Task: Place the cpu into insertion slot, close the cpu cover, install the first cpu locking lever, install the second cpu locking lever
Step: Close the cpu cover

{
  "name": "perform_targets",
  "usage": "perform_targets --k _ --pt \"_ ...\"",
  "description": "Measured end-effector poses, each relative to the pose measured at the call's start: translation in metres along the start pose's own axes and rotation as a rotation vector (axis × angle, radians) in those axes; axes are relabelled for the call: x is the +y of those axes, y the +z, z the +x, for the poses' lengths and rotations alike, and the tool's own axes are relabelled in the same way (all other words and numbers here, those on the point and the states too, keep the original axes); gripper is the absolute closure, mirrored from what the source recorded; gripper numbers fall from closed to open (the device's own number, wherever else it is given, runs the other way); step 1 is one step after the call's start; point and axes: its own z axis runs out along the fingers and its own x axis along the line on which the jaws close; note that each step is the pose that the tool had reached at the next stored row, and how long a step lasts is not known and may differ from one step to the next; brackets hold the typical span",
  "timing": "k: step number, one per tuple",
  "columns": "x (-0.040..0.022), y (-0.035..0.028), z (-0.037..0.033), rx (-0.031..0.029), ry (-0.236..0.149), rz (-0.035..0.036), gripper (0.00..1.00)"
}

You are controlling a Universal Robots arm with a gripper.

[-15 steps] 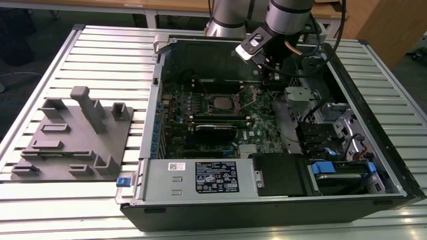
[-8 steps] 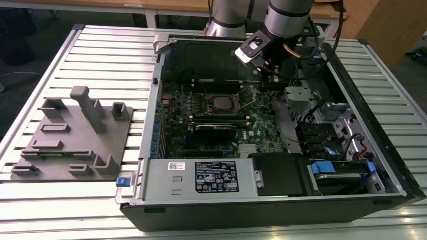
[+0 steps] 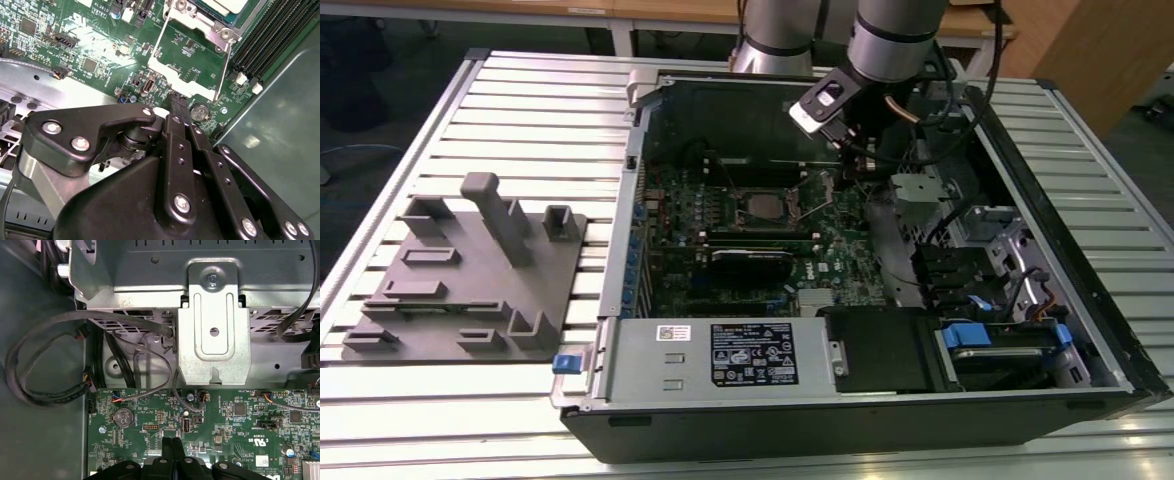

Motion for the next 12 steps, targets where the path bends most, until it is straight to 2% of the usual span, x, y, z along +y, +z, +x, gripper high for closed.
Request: perform_targets --k 12 --pt "-0.0013 0.0022 -0.0001 0.0000 0.000 -0.0006 0.89"
